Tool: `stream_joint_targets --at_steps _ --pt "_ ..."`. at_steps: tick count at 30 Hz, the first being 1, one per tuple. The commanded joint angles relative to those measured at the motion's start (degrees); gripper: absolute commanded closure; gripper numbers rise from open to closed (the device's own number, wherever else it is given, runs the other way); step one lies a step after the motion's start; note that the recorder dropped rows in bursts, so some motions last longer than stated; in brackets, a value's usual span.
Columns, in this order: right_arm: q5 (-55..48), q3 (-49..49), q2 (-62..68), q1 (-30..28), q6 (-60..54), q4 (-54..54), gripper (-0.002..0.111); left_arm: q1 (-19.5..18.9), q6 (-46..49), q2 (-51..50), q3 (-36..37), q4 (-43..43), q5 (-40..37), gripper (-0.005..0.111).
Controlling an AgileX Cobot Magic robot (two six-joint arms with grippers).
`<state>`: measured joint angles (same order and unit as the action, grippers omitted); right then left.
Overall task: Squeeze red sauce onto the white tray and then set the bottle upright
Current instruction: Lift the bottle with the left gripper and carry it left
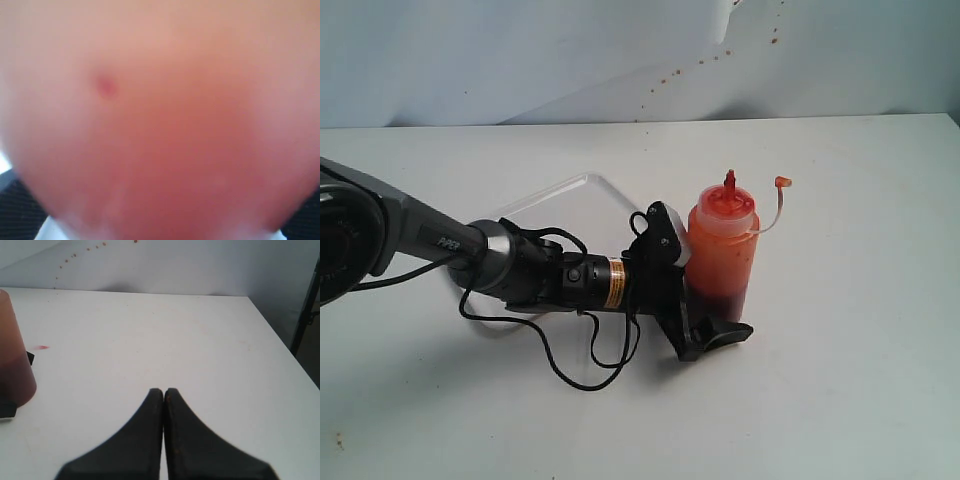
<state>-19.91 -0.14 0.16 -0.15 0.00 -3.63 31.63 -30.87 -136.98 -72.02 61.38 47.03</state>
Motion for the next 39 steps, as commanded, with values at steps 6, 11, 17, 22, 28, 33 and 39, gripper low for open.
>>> stream_joint_targets --at_steps 6,11,17,22,28,33,39 --pt "0.35 0.14 -0.16 -0.44 0.0 -0.63 0.108 0.34 -0.36 0.25 -0.27 0.03 1.17 0.002" --pt "0.35 0.14 -0.16 -0.44 0.0 -0.63 0.108 0.34 -0.36 0.25 -0.27 -1.61 4.13 0.002" --pt "0.35 0.14 -0.16 -0.44 0.0 -0.63 0.108 0.56 -0.36 0.25 -0.27 -8.82 0.78 0.003" --pt "0.35 0.14 -0.16 -0.44 0.0 -0.63 0.108 0.6 -0.65 0.25 -0.27 -8.35 -0.89 0.027" --pt "0.35 0.14 -0.16 -0.44 0.0 -0.63 0.108 0.6 -1.3 0.37 -0.27 -4.24 -0.37 0.106" --pt "0.35 0.14 -0.16 -0.44 0.0 -0.63 0.108 0.11 -3.9 4.31 -0.27 1.05 -0.87 0.106" --pt "0.35 0.14 -0.16 -0.44 0.0 -0.63 0.108 -3.69 -28.5 18.98 2.51 18.04 -1.33 0.107"
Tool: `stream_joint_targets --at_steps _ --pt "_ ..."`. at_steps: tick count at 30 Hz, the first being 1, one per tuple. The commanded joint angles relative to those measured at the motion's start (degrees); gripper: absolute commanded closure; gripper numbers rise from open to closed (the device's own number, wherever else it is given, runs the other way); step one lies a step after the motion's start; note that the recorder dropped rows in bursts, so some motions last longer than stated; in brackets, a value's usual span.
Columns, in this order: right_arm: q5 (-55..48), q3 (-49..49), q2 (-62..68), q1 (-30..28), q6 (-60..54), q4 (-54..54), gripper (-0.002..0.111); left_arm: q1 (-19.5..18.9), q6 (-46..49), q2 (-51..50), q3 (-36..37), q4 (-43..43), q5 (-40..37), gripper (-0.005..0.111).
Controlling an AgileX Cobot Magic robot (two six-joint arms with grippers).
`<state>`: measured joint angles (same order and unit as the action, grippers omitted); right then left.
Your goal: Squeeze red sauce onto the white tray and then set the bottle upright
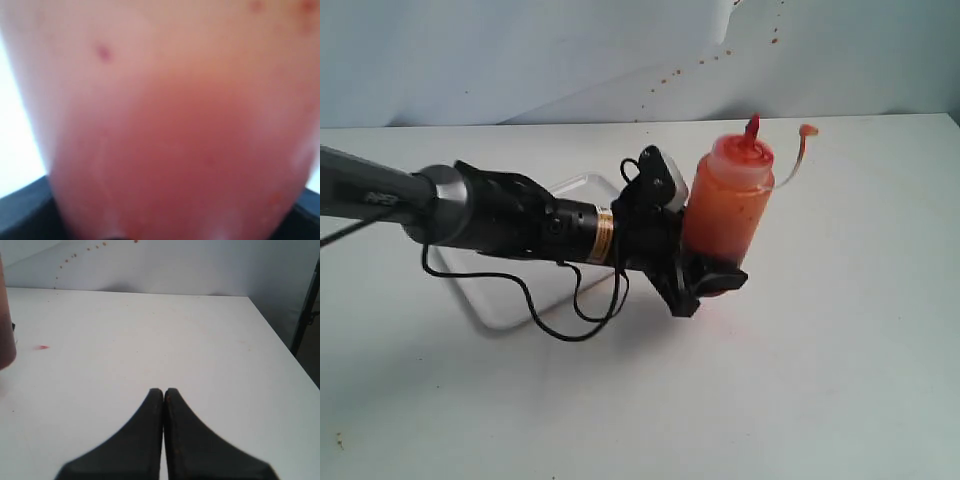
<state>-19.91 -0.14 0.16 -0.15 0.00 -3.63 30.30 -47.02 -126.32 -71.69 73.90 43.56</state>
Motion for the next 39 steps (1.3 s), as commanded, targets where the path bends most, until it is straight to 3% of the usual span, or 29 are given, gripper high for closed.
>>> stream_joint_targets --at_steps 1,5,10,13,18,39 --pt "0.35 0.14 -0.16 -0.44 0.0 -0.63 0.108 -3.3 -14.37 10.06 3.54 5.65 2.03 0.107" --pt "0.35 0.14 -0.16 -0.44 0.0 -0.63 0.108 -11.59 -11.93 19.83 15.14 4.43 2.03 0.107" --pt "0.35 0.14 -0.16 -0.44 0.0 -0.63 0.108 -21.39 3.92 26.08 26.28 -8.62 3.31 0.107" --pt "0.35 0.14 -0.16 -0.44 0.0 -0.63 0.108 -26.91 10.42 27.24 30.43 -16.17 5.65 0.107" --pt "0.35 0.14 -0.16 -0.44 0.0 -0.63 0.108 -33.28 11.6 26.04 32.99 -23.44 8.69 0.107" --pt "0.35 0.14 -0.16 -0.44 0.0 -0.63 0.108 -34.17 16.37 18.19 32.73 -26.91 13.16 0.107"
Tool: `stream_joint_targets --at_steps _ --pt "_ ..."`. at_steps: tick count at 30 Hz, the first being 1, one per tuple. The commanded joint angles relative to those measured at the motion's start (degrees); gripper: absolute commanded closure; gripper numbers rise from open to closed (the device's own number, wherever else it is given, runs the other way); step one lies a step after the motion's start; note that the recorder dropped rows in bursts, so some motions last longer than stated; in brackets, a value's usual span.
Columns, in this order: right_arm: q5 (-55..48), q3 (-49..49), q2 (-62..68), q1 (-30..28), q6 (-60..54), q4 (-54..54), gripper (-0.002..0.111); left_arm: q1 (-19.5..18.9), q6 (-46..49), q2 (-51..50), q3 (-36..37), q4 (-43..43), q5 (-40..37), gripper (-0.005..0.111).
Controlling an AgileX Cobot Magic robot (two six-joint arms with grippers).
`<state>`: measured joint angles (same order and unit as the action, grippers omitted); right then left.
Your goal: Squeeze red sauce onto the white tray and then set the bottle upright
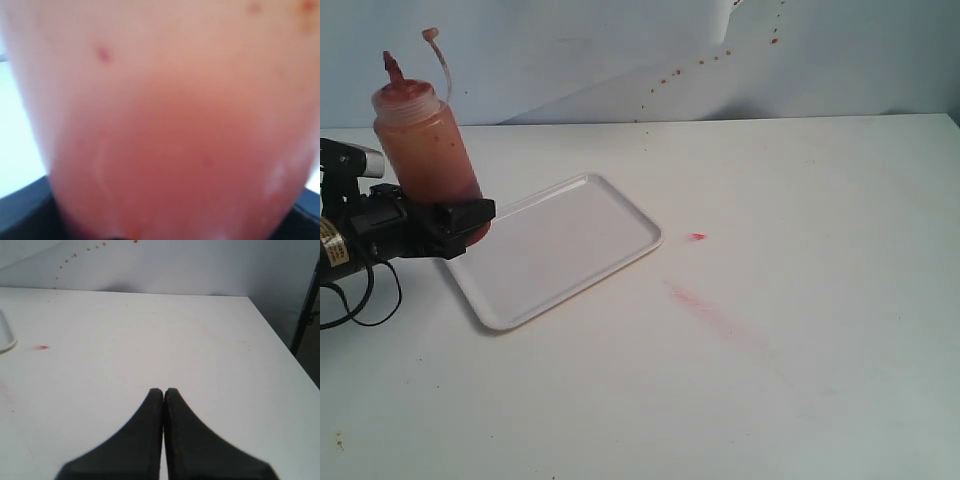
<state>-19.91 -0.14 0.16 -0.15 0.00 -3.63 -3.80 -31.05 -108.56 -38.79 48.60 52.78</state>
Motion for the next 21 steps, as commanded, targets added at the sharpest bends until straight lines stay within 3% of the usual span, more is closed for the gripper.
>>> stream_joint_targets --at_steps 1,21 --pt "0.35 0.14 -0.16 -0.44 0.0 -0.63 0.108 -0.06 0.4 0.43 -0.17 -1.61 3.94 0.107" --pt "0.35 0.14 -0.16 -0.44 0.0 -0.63 0.108 -0.06 1.24 0.43 -0.17 -3.02 6.92 0.107"
